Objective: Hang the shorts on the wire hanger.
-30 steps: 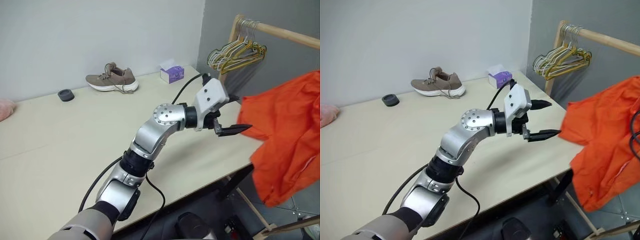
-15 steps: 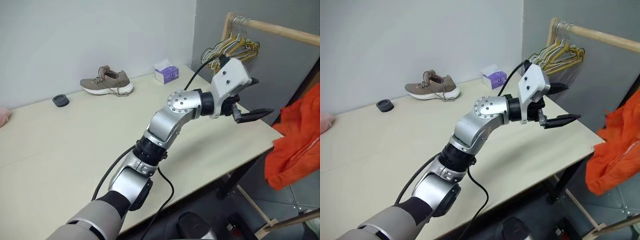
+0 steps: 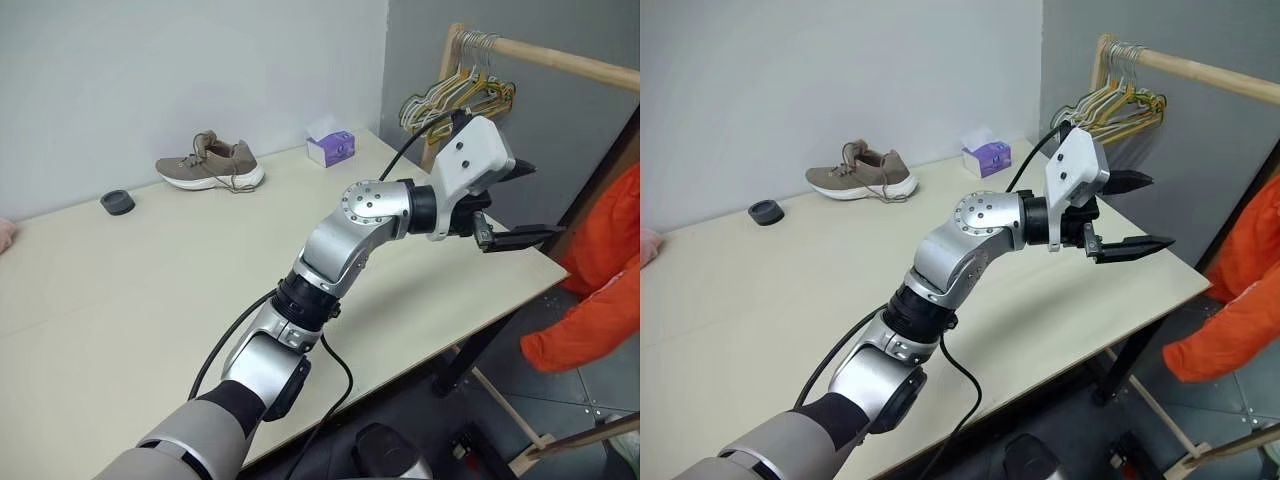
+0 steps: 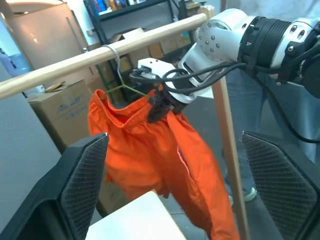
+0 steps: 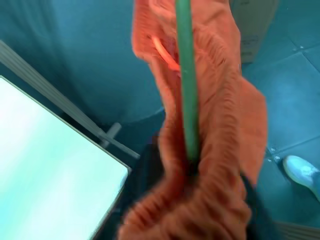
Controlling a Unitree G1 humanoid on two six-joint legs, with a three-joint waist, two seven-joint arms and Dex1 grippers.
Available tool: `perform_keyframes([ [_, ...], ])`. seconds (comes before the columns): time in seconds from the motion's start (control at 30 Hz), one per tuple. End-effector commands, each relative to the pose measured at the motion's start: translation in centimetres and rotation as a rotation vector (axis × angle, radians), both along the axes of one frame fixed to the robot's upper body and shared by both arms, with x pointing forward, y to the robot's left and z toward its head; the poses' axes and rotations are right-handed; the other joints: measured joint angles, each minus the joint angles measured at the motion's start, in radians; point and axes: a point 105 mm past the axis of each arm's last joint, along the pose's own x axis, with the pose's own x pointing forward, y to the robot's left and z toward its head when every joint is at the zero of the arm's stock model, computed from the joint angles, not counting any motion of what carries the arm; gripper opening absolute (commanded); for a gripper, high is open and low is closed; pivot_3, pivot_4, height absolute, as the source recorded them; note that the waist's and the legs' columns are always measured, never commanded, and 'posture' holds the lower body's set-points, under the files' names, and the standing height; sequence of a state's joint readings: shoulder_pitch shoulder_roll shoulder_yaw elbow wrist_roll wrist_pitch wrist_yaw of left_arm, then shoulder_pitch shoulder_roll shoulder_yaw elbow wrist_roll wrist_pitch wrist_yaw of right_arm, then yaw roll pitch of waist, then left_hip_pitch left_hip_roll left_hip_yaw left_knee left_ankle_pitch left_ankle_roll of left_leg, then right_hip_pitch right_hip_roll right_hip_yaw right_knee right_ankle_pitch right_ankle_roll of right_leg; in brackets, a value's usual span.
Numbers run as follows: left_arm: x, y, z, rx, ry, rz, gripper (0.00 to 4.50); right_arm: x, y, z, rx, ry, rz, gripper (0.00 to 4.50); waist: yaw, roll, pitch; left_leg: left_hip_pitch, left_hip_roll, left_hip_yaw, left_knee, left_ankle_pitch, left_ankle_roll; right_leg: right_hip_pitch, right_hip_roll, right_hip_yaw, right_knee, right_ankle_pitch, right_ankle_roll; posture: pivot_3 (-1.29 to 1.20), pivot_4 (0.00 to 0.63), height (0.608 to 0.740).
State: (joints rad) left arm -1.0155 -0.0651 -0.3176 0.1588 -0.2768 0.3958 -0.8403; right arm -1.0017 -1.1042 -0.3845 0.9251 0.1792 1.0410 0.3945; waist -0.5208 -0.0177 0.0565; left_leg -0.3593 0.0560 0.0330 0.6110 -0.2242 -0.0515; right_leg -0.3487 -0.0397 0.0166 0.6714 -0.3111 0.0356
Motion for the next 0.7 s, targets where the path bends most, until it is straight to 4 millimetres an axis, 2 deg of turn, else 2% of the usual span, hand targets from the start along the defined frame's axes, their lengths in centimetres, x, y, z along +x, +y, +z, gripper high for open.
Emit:
perform_keyframes([
  [0.03,-0.4,0.0,1.2,-0.027,-0.022,-0.02,4.5,-0.7,0.0,3.7,-0.006,-0.128,0.007,2.18,0.0,0.0,0.0,0.0,0.0,0.0,0.0,0.0,0.0,0.0,0.0,0.0,0.0,0.0,0.0,-0.47,0.005,0.74],
  [0.27,-0.5,-0.1,1.0,-0.021,-0.022,-0.025,4.5,-2.3,0.2,6.9,-0.064,-0.233,-0.051,4.45,-0.002,0.0,0.0,0.0,0.0,0.0,0.0,0.0,-0.001,0.0,0.0,0.0,0.0,0.0,0.0,-0.48,0.002,0.74],
  [0.4,-0.4,0.0,0.8,-0.018,-0.02,-0.025,4.5,-2.6,0.9,8.3,-0.134,-0.283,-0.063,4.45,-0.004,0.0,0.0,0.0,0.0,0.0,0.0,-0.001,-0.001,0.0,0.0,0.001,-0.001,0.0,0.0,-0.49,0.0,0.74],
  [0.47,-0.4,0.1,0.7,-0.018,-0.02,-0.023,4.5,-2.5,1.5,9.2,-0.231,-0.302,-0.047,4.45,-0.006,0.0,0.0,0.0,0.0,0.0,0.0,-0.001,-0.001,0.0,0.0,0.001,-0.001,0.0,0.0,-0.49,0.0,0.74],
  [0.53,-0.2,0.2,0.7,-0.02,-0.019,-0.015,4.5,-1.7,3.2,10.6,-0.363,-0.35,0.018,4.45,-0.008,0.0,0.0,0.0,0.0,0.0,0.0,-0.001,-0.001,0.0,0.0,0.001,-0.001,0.0,0.0,-0.49,0.0,0.74],
  [0.6,0.3,0.5,0.6,-0.021,-0.019,0.011,4.5,-0.3,6.9,11.4,-0.494,-0.417,0.182,4.45,-0.011,0.001,-0.001,0.0,0.0,0.0,0.0,-0.001,-0.001,0.0,0.0,0.001,-0.001,0.0,0.001,-0.49,0.0,0.74],
  [0.7,1.4,1.4,0.2,-0.026,-0.009,0.08,4.5,1.0,12.4,10.2,-0.561,-0.472,0.418,4.45,-0.016,0.001,-0.001,0.0,0.0,-0.001,0.0,-0.001,-0.001,0.0,0.001,0.001,-0.001,0.0,0.001,-0.46,0.0,0.74],
])
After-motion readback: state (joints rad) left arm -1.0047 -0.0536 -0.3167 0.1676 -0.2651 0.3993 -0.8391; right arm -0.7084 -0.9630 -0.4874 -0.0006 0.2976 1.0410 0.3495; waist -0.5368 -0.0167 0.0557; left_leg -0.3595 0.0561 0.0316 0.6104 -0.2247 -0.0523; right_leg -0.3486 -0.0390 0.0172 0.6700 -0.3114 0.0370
